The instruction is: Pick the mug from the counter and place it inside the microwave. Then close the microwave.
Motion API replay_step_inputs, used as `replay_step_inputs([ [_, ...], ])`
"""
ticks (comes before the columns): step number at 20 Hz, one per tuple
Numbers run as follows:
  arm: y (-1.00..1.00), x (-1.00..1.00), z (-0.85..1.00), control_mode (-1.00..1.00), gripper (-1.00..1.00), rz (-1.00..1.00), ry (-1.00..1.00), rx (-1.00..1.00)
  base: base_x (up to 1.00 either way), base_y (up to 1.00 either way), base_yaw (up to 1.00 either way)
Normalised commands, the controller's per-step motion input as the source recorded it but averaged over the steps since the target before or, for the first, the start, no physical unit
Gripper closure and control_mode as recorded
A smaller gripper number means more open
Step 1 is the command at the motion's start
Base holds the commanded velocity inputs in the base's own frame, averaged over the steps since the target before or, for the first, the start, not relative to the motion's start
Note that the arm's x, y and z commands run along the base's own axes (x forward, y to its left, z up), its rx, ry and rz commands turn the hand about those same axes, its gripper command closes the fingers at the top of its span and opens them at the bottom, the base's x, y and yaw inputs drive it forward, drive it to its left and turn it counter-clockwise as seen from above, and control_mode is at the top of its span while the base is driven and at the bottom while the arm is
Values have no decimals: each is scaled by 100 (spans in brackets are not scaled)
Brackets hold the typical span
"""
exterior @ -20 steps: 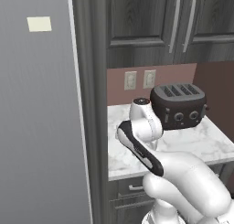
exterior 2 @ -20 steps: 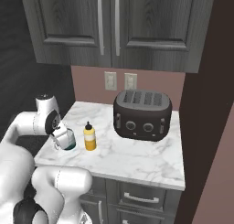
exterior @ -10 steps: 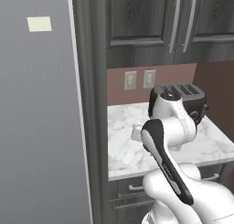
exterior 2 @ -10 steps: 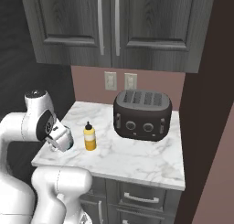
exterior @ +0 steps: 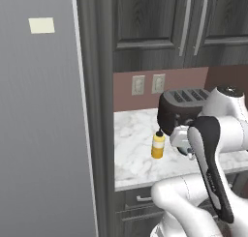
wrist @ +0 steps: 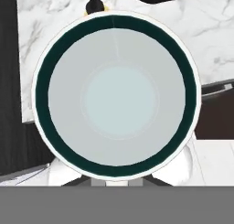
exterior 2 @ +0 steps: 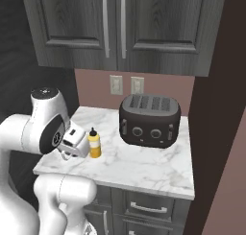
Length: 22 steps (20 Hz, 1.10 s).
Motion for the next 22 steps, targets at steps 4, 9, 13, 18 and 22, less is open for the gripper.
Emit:
replay_step_inputs([
  [4, -27, -45, 56, -100, 100, 19, 0, 0, 0, 0, 0],
  [9, -21, -51, 44, -100, 100, 27, 0, 0, 0, 0, 0],
  [13, -28, -27, 3, -100, 100, 21, -5, -2, 0, 0, 0],
  [18, -7, 0, -6, -100, 100, 5, -11, -10, 0, 0, 0],
  [22, 15, 9, -1, -100, 100, 0, -12, -12, 0, 0, 0],
])
